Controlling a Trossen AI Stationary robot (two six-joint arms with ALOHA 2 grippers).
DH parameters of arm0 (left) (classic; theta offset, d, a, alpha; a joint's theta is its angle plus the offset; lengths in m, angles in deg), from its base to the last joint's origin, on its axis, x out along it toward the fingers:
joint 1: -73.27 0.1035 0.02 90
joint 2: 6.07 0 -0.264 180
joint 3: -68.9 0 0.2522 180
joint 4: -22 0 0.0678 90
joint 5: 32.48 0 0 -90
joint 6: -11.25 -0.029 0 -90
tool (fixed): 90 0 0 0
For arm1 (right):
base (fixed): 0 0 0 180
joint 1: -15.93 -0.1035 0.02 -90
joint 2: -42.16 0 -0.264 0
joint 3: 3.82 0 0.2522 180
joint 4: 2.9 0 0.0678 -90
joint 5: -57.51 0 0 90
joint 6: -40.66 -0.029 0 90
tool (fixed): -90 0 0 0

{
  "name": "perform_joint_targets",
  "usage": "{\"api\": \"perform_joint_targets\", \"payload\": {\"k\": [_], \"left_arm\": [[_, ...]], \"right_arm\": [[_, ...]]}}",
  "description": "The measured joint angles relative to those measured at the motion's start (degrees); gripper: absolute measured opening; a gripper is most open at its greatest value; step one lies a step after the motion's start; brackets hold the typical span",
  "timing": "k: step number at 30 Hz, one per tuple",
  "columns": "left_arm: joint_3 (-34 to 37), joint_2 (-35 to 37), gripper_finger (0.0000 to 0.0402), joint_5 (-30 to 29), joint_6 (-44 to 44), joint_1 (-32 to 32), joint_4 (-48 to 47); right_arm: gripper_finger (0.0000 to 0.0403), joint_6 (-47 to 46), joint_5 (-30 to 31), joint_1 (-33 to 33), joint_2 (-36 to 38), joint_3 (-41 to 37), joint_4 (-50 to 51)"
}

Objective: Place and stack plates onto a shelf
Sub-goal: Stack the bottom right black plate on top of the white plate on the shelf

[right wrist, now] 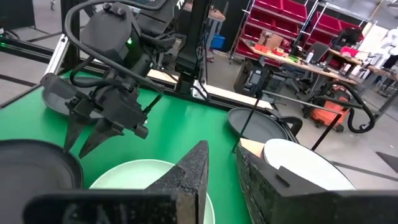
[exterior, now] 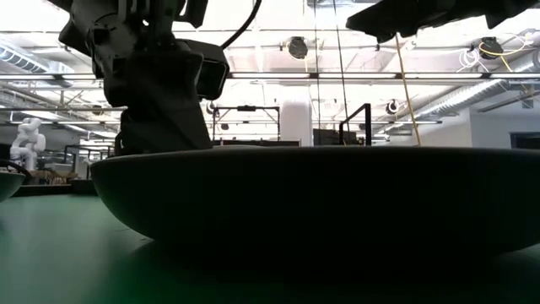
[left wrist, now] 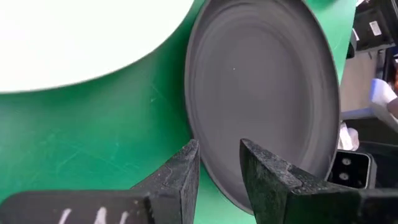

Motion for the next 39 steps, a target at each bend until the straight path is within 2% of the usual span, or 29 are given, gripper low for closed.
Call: {"api": "perform_joint_targets", "payload": {"k": [6,12,21,24,28,30,34,39], "left_arm": [[0.0,0.0,0.012,-1.11,-1.25,0.03,-0.36],[0.0,-1.73,0.012,-1.68,-1.47,0.14,0.77],[0.0,-6.56,0.0118,3.6,-1.32,0.44,6.37],[0.0,-6.51,0.0093,4.36,-2.25,0.49,5.86],[0.0,-6.51,0.0021,6.98,-3.78,0.76,6.27],[-0.02,-5.92,0.0013,7.78,-4.67,0.94,6.07],[-3.42,-0.82,0.0011,6.59,-9.56,2.27,1.13],[-11.61,9.54,0.0011,-0.29,-19.25,4.88,-18.47]], "right_arm": [[0.0066,0.18,2.92,0.0,0.0,0.0,0.92],[0.0066,0.29,3.06,0.0,0.0,0.0,1.27],[0.0066,0.33,3.08,0.0,0.0,0.0,2.01],[0.0066,0.33,3.08,0.0,-0.01,0.0,2.16],[0.0066,0.33,3.1,0.0,0.0,0.0,2.13],[0.0066,0.33,3.1,0.0,0.0,0.0,2.1],[0.0066,0.27,3.1,0.0,-0.01,0.0,2.17],[0.0066,0.2,3.1,0.0,-0.02,0.0,2.07]]}}
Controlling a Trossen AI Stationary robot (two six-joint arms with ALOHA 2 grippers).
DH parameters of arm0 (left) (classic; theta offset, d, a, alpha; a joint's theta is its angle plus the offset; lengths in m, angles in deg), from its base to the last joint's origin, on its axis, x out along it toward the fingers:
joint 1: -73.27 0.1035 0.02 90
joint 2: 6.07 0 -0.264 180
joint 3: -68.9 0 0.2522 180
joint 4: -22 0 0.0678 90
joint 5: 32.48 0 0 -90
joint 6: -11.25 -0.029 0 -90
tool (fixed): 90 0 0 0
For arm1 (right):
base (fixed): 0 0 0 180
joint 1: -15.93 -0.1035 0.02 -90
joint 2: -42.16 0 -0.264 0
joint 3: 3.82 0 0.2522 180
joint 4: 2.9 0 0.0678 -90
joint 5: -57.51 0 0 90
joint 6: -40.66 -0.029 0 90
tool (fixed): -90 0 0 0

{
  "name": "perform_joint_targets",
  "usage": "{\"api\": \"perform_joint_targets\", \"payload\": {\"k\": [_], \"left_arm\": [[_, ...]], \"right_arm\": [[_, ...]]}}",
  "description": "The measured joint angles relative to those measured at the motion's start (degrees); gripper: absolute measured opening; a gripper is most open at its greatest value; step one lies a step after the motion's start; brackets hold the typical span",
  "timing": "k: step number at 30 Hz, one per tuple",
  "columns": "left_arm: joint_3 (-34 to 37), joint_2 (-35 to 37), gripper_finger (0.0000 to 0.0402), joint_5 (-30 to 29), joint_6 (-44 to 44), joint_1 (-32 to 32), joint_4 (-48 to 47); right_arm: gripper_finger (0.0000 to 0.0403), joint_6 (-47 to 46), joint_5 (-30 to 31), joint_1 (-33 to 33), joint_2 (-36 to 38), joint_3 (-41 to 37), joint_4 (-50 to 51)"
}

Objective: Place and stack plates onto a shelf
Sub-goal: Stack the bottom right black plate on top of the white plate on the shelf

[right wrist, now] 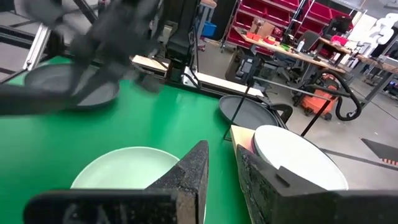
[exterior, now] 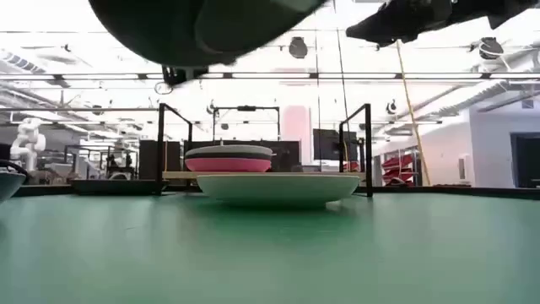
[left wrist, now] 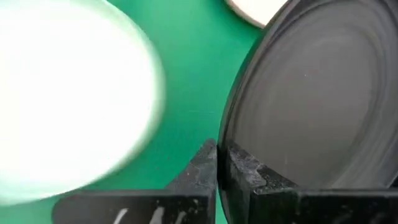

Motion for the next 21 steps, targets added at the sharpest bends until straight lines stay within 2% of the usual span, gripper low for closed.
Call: {"api": "perform_joint_targets", "payload": {"k": [6,10,15,21], "left_arm": [[-13.05,8.24,0.001,-18.64,-10.74,6.7,-28.08],[-19.35,9.44,0.001,-26.82,-19.15,15.15,-35.15],[-24.0,9.0,0.001,-26.97,-29.71,29.99,-33.52],[-24.4,7.06,0.001,-15.8,-33.65,47.0,-31.64]], "right_arm": [[0.0066,-0.02,-0.02,0.0,0.02,0.0,0.04],[0.0066,-0.08,-0.02,0.0,0.02,0.0,-0.1],[0.0066,-1.27,-0.17,0.0,0.02,0.0,-0.06],[0.0066,-1.57,-0.22,-0.11,0.02,0.0,0.04]]}}
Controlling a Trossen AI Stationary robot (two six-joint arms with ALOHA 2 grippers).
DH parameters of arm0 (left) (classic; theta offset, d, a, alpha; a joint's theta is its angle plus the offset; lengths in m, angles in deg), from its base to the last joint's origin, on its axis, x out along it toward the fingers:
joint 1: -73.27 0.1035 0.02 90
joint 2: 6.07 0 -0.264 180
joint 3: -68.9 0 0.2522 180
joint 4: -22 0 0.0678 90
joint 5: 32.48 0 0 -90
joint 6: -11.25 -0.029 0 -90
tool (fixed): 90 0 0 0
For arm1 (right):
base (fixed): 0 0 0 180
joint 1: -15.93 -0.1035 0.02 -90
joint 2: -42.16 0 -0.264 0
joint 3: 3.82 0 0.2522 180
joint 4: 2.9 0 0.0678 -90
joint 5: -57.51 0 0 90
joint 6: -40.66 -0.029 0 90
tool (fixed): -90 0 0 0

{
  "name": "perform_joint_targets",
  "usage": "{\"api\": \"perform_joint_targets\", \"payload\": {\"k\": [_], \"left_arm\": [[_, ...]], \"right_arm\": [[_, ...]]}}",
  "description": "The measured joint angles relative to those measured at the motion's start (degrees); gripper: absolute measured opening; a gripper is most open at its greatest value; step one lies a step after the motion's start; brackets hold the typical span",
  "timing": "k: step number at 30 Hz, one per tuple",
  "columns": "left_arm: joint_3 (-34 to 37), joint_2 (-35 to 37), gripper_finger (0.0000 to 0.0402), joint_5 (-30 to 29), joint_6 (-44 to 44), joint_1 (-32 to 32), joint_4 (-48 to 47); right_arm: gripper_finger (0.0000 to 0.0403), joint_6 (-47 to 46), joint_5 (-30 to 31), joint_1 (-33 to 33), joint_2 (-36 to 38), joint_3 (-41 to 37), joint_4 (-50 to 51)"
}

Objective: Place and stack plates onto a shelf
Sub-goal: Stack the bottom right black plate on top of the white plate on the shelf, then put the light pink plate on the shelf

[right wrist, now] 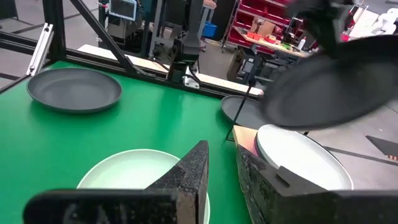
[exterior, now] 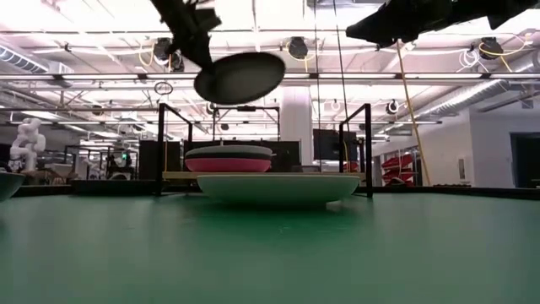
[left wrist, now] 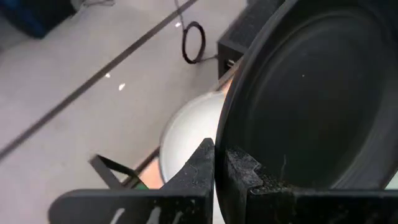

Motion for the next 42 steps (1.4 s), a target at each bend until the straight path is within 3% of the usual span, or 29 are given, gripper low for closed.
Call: {"api": "perform_joint_targets", "payload": {"k": [7,14,21,26,33,42], "left_arm": [[0.92,-4.45,0.001,9.43,-0.94,10.1,0.21],[1.09,-10.57,0.001,12.42,-2.39,11.35,0.21],[1.09,-13.74,0.0033,10.08,-2.24,11.59,0.42],[1.09,-13.68,0.004,3.19,-2.22,12.01,0.36],[1.09,-13.39,0.0046,3.35,-2.69,13.05,-1.87],[0.85,-13.19,0.0119,3.94,-3.77,12.55,-2.78]], "right_arm": [[0.0066,0.0,0.0,0.0,0.0,0.0,0.0],[0.0066,-0.02,0.0,0.0,0.0,0.0,0.03],[0.0066,-0.93,-0.02,0.0,0.0,0.0,0.28],[0.0066,-1.07,-0.02,0.0,0.0,0.0,0.73],[0.0066,-1.07,-0.02,0.0,0.0,0.0,0.73],[0.0066,-1.07,-0.02,0.0,0.0,0.0,0.73]]}}
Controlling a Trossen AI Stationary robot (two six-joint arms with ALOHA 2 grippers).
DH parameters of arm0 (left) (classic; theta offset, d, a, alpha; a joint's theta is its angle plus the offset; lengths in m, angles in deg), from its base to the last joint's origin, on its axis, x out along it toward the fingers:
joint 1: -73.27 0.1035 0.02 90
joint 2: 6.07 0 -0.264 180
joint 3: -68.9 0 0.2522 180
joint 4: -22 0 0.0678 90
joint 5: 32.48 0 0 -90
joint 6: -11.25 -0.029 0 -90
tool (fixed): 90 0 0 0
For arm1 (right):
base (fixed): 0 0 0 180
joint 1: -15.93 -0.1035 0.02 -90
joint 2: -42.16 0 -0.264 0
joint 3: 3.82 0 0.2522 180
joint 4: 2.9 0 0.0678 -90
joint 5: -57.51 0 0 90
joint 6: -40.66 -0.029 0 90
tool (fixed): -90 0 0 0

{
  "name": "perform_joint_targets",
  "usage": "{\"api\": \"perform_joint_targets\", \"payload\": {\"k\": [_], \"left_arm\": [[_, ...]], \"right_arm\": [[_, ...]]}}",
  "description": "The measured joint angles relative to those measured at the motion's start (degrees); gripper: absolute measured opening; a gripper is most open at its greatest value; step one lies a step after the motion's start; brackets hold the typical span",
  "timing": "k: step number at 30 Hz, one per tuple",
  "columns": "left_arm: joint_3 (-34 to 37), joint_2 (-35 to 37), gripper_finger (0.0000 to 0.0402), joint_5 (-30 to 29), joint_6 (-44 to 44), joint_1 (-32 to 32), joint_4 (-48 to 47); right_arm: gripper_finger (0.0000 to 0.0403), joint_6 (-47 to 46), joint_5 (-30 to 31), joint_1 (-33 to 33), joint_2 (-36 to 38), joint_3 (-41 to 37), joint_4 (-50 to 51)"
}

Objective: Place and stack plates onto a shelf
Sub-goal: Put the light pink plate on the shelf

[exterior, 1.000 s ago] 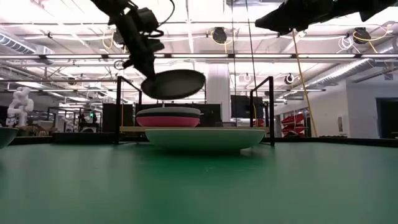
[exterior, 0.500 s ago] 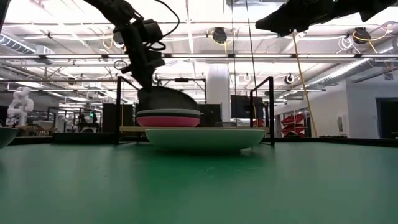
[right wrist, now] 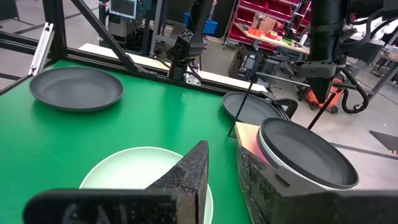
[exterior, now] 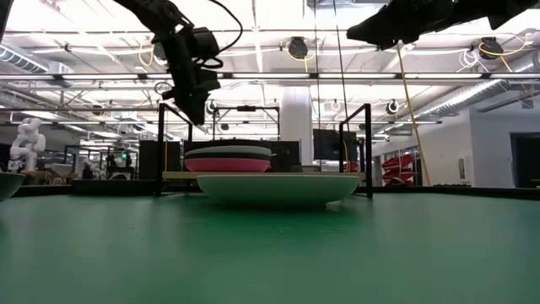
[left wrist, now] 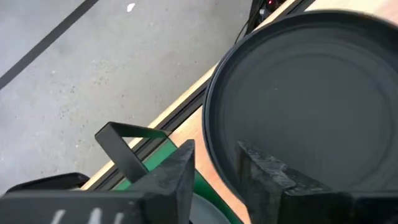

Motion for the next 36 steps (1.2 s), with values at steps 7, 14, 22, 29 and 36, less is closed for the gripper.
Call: {"api": "perform_joint_targets", "payload": {"k": [7,14,22,29,36], "left_arm": [[-1.07,7.4,0.0136,1.03,-1.13,-2.36,0.7],[3.75,21.66,0.0125,1.02,-1.32,-7.9,10.75],[25.63,39.72,0.0123,0.92,4.31,-15.1,33.75],[43.11,49.37,0.0123,0.96,8.87,-22.88,51.86],[54.36,52.49,0.0123,-2.05,10.02,-28.28,64.84]], "right_arm": [[0.0066,-0.02,0.0,0.0,0.0,0.0,0.35],[0.0066,-0.15,0.0,0.0,0.0,-0.02,1.73],[0.0066,-0.66,0.0,0.0,-0.01,-0.02,3.11],[0.0066,-2.94,0.0,0.04,-0.01,-0.02,3.37],[0.0066,-4.68,0.0,0.04,-0.45,2.13,6.66]]}}
